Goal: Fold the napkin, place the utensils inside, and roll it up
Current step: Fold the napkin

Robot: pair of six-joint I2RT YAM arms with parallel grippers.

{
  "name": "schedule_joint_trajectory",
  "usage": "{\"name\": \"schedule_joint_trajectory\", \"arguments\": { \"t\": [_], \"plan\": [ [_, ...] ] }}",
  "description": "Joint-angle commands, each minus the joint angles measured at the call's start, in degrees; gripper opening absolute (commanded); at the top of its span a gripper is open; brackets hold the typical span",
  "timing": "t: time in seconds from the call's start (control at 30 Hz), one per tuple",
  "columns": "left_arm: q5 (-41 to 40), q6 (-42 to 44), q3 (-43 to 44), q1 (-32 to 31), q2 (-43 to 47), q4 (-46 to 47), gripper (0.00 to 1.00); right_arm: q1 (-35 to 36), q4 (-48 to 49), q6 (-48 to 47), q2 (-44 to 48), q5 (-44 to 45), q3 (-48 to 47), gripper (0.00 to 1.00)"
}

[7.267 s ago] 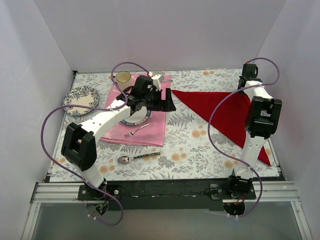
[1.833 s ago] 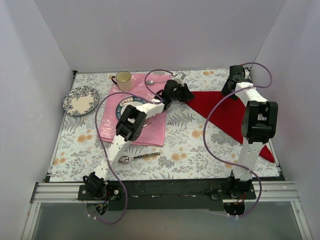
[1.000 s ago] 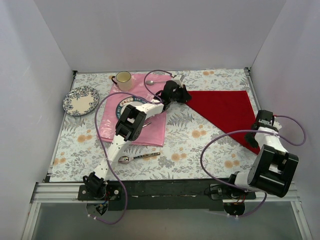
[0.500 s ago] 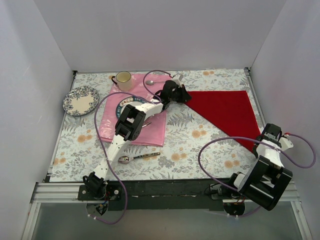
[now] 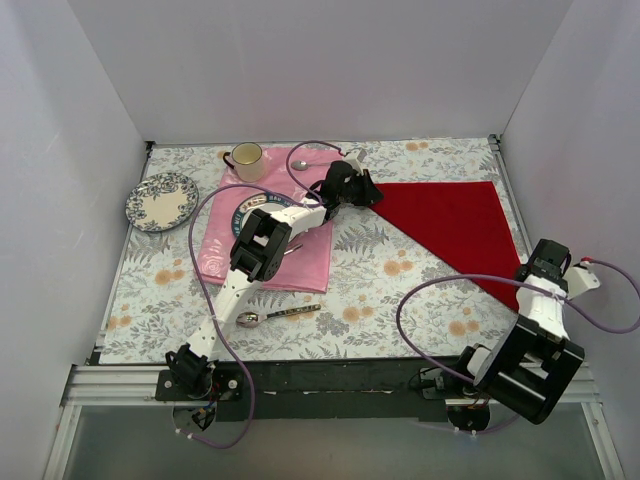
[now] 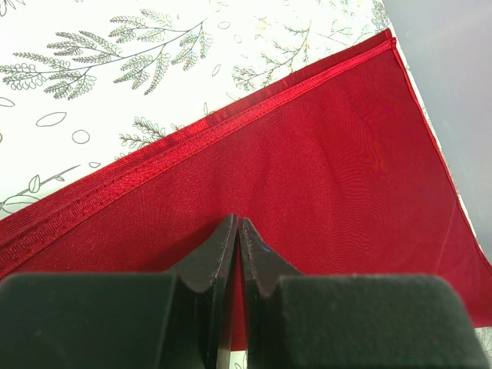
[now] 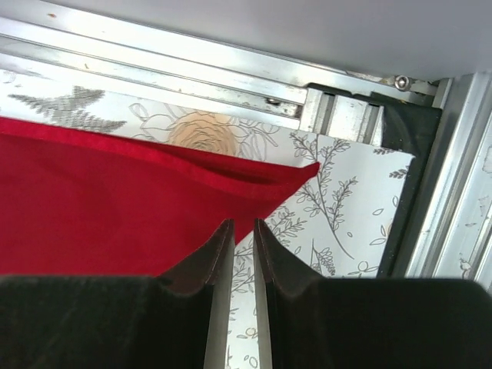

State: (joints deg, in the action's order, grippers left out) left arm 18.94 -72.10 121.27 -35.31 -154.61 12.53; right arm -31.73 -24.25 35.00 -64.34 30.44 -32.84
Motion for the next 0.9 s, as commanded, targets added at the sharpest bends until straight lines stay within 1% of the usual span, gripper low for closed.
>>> {"name": "schedule_joint_trajectory", "arguments": {
  "t": [0.0, 0.1, 0.23, 0.37, 0.43, 0.47, 0.5, 0.57, 0.6, 0.63, 0.67, 0.73, 0.77, 0.8, 0.87],
  "plan": [
    [0.83, 0.29, -1.30, 0.07, 4.22, -1.46, 0.05, -1.49, 0.34, 2.43, -4.29, 5.16, -1.79, 0.23],
    [0.92, 0.38, -1.39, -0.02, 4.05, -1.29, 0.04, -2.20, 1.66, 2.96, -6.93, 7.26, -1.61, 0.22],
    [0.92, 0.90, -0.86, -0.02, 3.87, -1.81, 0.04, -2.29, 1.14, 3.05, -10.02, 8.68, -0.83, 0.22],
    [1.19, 0.64, 0.62, 0.07, 4.31, -2.69, 0.05, -1.68, 1.14, 1.38, -6.08, 8.06, -0.12, 0.22],
    [2.15, -0.15, 1.59, -0.02, 4.66, -3.48, 0.07, 1.83, -0.61, 0.94, -5.10, 8.67, -2.39, 0.22],
    [2.59, -1.02, 1.95, -0.02, 5.19, -3.57, 0.08, 6.98, -1.49, 0.77, -4.23, 9.89, -3.36, 0.21],
    [2.77, -1.29, 1.60, 0.15, 5.80, -3.40, 0.09, 10.07, -2.55, 0.33, -3.87, 11.47, -4.24, 0.22],
    [2.51, -1.91, 0.37, 0.15, 8.34, -1.56, 0.11, 15.35, -0.55, -2.29, -3.69, 12.46, -6.17, 0.23],
    [2.33, -2.17, -0.15, 0.15, 9.05, -1.03, 0.12, 18.07, -0.54, -3.09, -4.04, 11.50, -7.58, 0.23],
    [1.98, -2.09, -0.07, 0.41, 9.58, -1.02, 0.12, 19.15, 0.16, -3.88, -4.57, 11.05, -8.55, 0.23],
    [1.46, -1.82, -0.07, 0.50, 10.28, -1.20, 0.12, 19.85, 2.00, -5.63, -5.70, 7.66, -9.60, 0.23],
    [0.32, -0.42, -0.16, 1.12, 10.73, -1.72, 0.12, 20.91, 5.78, -9.41, -7.37, 3.95, -10.83, 0.24],
    [-0.21, 0.02, -0.25, 1.29, 10.82, -2.42, 0.12, 21.35, 5.10, -9.60, -9.65, 0.45, -13.45, 0.24],
    [-0.74, 0.81, -0.25, 1.91, 10.64, -2.69, 0.11, 21.70, 4.83, -9.43, -10.62, -0.72, -14.35, 0.25],
    [-1.36, 1.78, 0.36, 2.35, 10.12, -4.09, 0.10, 22.32, 5.70, -9.60, -13.08, -6.51, -15.93, 0.25]
  ]
}}
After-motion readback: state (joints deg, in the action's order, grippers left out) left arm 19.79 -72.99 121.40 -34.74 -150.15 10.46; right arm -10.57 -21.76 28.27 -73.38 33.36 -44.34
